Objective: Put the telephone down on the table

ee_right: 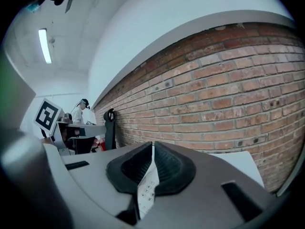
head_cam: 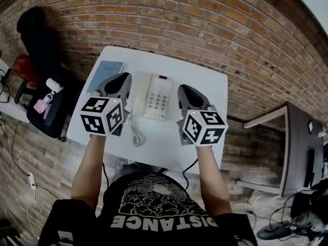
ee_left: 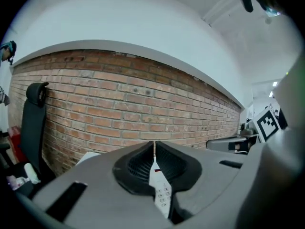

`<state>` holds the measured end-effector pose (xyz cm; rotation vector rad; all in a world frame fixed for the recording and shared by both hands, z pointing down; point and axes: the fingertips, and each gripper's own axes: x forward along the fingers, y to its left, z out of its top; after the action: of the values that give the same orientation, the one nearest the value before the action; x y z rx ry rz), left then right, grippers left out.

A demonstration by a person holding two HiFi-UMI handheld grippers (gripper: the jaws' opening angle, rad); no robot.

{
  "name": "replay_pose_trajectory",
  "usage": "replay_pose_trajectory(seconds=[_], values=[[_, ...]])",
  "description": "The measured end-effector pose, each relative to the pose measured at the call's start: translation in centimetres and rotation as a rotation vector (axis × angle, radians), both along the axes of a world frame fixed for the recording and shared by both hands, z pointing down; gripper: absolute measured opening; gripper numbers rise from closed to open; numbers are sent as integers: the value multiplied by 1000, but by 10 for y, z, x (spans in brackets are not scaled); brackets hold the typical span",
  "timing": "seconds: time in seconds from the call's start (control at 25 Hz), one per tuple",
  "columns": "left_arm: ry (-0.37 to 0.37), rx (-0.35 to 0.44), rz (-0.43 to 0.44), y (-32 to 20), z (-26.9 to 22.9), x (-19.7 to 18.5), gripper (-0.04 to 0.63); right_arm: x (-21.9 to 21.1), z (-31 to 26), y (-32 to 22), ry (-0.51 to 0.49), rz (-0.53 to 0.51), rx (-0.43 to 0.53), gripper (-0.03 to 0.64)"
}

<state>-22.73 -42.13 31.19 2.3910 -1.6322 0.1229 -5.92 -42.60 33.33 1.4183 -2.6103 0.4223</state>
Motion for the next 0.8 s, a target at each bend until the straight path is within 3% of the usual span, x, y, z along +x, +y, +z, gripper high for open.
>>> replay_pose_trajectory(seconds=[0.8], values=[[56, -15, -43, 28, 6, 10, 7, 18, -7, 17, -7, -44, 21, 3]])
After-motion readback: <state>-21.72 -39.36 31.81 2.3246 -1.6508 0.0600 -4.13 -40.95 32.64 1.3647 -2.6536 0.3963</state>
